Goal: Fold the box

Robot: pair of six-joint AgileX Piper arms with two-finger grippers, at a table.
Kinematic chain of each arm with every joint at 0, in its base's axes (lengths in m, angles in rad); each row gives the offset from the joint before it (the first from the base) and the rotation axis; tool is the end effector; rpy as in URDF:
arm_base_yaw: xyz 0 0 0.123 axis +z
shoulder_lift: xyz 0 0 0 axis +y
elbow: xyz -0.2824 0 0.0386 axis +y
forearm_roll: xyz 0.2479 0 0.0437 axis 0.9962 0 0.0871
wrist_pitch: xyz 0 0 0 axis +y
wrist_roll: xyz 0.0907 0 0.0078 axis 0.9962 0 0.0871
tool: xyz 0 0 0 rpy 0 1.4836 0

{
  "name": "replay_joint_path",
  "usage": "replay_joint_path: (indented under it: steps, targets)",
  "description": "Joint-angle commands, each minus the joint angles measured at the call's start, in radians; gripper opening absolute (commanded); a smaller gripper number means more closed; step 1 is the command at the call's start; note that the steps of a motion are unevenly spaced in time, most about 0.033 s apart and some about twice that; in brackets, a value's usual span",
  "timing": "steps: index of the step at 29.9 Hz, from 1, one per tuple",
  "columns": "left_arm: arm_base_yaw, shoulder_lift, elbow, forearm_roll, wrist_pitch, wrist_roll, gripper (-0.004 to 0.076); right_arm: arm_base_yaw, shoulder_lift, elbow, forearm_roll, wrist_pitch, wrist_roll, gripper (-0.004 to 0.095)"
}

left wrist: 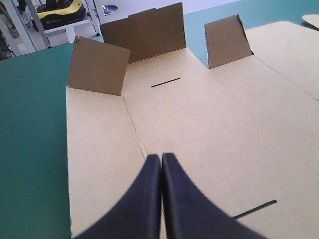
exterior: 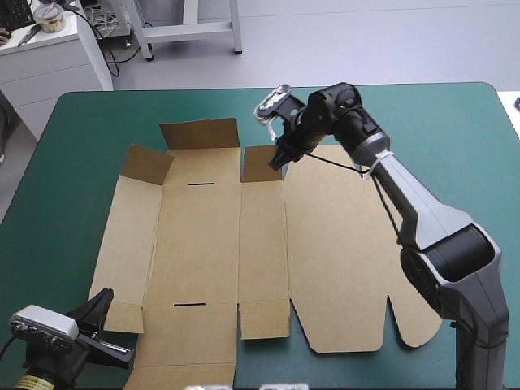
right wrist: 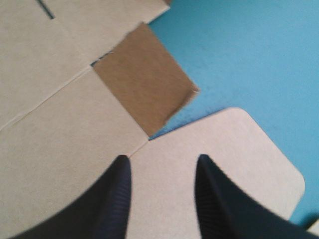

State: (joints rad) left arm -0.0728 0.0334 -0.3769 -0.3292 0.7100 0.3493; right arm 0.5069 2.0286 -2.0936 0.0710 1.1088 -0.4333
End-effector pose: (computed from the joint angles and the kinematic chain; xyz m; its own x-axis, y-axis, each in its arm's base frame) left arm 0.0224 -0.0209 0.2733 -0.2214 0.1099 -0.9690 0.2972 0.9540 0.0403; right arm 0.3961 0.2266 0.3447 -0.4552 -0.6990 -0.5515 -0.7545 0.6317 -0.1779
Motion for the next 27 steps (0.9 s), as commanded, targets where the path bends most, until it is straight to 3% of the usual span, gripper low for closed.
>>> replay_joint_path:
  steps: [1, 6, 8, 12, 14, 17, 27]
  targets:
    - [0.002, 0.014, -0.025, -0.018, -0.073, -0.006, -0.0010, -0.093, -0.091, -0.032, 0.048, -0.003, 0.244, -0.0016]
    - [0.002, 0.014, -0.025, -0.018, -0.073, -0.006, 0.0003, -0.222, -0.122, -0.029, 0.252, 0.063, 0.248, -0.0020]
    - [0.002, 0.014, -0.025, -0.018, -0.073, -0.006, 0.0051, -0.244, -0.142, -0.011, 0.284, 0.078, 0.226, -0.0020]
    - [0.002, 0.014, -0.025, -0.018, -0.073, -0.006, 0.0262, -0.252, -0.207, 0.094, 0.262, 0.046, 0.226, -0.0020]
    - [0.002, 0.014, -0.025, -0.018, -0.073, -0.008, 0.0393, -0.252, -0.254, 0.190, 0.258, -0.017, 0.226, -0.0020]
    - [0.002, 0.014, -0.025, -0.007, -0.074, -0.027, 0.0514, -0.252, -0.336, 0.370, 0.250, -0.156, 0.226, -0.0020]
    - [0.002, 0.018, -0.025, -0.031, -0.068, -0.023, 0.0465, -0.252, -0.686, 0.991, 0.250, -0.597, 0.227, -0.0020]
